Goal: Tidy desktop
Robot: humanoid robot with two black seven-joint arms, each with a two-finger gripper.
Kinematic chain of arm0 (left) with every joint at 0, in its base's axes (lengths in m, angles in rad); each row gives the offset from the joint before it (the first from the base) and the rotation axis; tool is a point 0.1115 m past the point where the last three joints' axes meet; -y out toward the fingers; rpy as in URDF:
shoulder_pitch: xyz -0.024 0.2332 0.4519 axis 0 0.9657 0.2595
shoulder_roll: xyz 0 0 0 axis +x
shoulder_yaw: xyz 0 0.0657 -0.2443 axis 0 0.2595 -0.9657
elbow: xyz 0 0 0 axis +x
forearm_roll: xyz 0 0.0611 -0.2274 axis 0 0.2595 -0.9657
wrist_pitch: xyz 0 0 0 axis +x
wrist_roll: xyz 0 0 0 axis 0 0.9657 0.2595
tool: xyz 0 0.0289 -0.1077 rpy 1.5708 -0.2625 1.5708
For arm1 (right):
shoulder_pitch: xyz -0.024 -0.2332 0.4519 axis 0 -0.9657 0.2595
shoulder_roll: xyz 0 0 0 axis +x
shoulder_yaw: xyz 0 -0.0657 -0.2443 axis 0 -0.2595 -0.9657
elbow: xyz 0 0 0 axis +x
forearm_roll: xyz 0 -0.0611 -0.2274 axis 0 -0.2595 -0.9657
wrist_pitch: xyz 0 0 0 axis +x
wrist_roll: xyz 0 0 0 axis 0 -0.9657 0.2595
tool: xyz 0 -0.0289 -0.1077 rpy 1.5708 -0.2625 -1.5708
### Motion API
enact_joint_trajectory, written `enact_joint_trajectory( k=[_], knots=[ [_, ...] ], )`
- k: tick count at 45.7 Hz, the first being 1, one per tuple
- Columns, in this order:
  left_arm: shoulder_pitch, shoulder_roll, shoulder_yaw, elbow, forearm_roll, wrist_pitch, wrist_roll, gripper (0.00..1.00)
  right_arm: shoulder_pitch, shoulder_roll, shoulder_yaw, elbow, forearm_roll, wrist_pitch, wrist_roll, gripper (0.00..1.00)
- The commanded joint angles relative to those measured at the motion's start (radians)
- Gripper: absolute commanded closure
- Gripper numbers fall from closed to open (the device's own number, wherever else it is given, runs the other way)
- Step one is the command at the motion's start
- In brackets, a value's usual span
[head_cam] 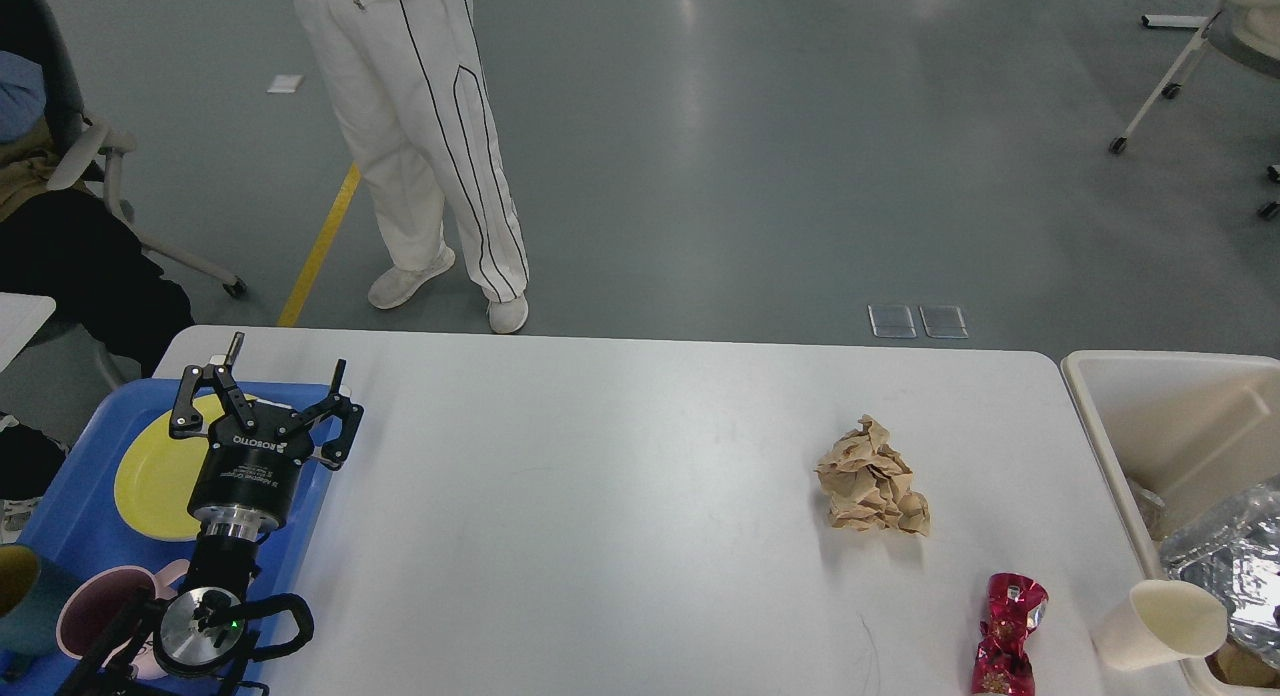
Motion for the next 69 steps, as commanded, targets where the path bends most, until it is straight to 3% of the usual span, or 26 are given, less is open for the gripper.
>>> enact_joint_trajectory(
  k=[1, 2, 8, 23, 29, 36, 43, 53, 59, 65, 69],
  knots=[
    [0.001, 0.000, 0.000, 0.000, 0.001, 0.000, 0.000, 0.04, -0.016, 0.017, -0.002, 0.000, -0.002, -0.093, 0.006, 0.34],
    [0.001, 0.000, 0.000, 0.001, -0.001, 0.000, 0.000, 0.04, -0.018, 0.024, -0.002, 0.000, -0.002, -0.113, 0.006, 0.26],
    [-0.001, 0.000, 0.000, 0.000, 0.001, 0.000, -0.002, 0.04, -0.030, 0.043, -0.003, 0.002, -0.002, -0.179, 0.007, 0.02],
    [0.001, 0.000, 0.000, 0.000, 0.001, 0.000, 0.000, 0.04, 0.059, 0.020, -0.008, 0.034, -0.012, -0.136, 0.013, 0.00],
    [-0.001, 0.000, 0.000, 0.000, 0.001, 0.000, -0.002, 0.04, 0.255, -0.057, -0.015, 0.189, -0.055, -0.003, 0.006, 0.00],
    [-0.001, 0.000, 0.000, 0.000, 0.001, 0.000, -0.002, 0.04, 0.504, -0.092, -0.055, 0.353, -0.297, 0.115, 0.000, 0.00],
    [-0.001, 0.000, 0.000, 0.000, 0.001, 0.000, 0.000, 0.04, 0.740, -0.114, -0.077, 0.471, -0.361, 0.313, -0.004, 0.00],
    [-0.001, 0.000, 0.000, 0.000, 0.001, 0.000, -0.002, 0.04, 1.119, -0.025, -0.252, 0.718, -0.356, 0.623, -0.016, 0.00],
    [-0.001, 0.000, 0.000, 0.000, 0.001, 0.000, 0.000, 0.04, 1.278, 0.067, -0.305, 0.856, -0.348, 0.727, -0.016, 0.00],
    [-0.001, 0.000, 0.000, 0.000, 0.001, 0.000, -0.002, 0.04, 1.467, 0.084, -0.302, 1.040, -0.312, 0.851, -0.016, 0.00],
    [-0.001, 0.000, 0.000, 0.000, 0.001, 0.000, 0.000, 0.04, 1.590, 0.080, -0.305, 1.177, -0.269, 0.875, -0.017, 0.00]
  ],
)
